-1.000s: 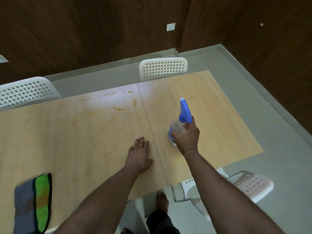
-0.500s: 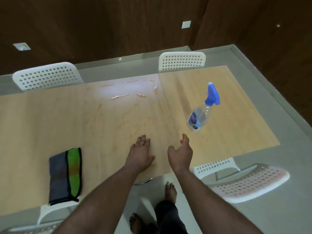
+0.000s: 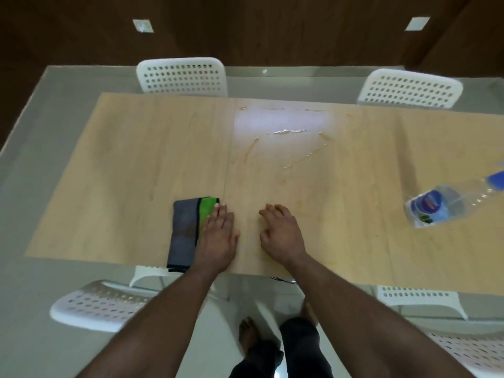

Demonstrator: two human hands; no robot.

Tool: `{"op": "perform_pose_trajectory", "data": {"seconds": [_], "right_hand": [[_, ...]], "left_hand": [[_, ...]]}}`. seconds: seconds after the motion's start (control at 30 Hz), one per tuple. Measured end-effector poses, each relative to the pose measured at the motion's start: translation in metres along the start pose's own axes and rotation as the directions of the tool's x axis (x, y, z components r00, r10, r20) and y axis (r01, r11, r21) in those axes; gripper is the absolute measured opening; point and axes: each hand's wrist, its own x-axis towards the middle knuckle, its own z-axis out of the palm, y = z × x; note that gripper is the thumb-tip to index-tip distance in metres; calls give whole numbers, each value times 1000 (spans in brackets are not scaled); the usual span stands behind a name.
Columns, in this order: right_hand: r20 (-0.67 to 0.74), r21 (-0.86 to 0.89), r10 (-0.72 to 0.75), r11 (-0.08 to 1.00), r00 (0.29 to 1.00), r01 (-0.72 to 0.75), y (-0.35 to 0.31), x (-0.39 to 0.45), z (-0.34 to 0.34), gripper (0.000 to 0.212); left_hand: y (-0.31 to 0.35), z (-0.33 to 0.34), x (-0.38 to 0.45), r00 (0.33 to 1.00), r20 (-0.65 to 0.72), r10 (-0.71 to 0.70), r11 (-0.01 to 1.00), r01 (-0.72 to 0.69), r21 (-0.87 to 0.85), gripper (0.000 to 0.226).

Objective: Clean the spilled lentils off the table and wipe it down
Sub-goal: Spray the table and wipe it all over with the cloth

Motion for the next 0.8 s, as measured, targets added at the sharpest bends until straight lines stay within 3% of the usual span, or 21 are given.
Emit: {"op": "perform_pose_trajectory", "data": {"seconds": [0.17, 0.3, 0.53, 0.67, 0.8], "right_hand": [[-16, -143, -47, 989, 999, 44, -11, 37, 11, 62], [-32, -146, -25, 989, 999, 20, -20, 65, 15, 62], [-58, -187, -29, 982, 998, 17, -17, 73, 32, 66], [-65, -209, -28, 978, 997, 14, -15, 78, 36, 67], [-86, -220, -39, 975, 996, 19, -10, 79, 40, 67]], "left_hand": [[-53, -1, 6, 994, -112, -14, 1000, 16, 17, 63], [-59, 2, 6, 993, -107, -45, 988, 60, 139, 70], [-39, 10, -7, 998, -61, -32, 989, 40, 146, 69], [-51, -1, 43, 998, -67, 14, 984, -2, 178, 69], [-51, -13, 138, 990, -121, -74, 972, 98, 216, 68]]}}
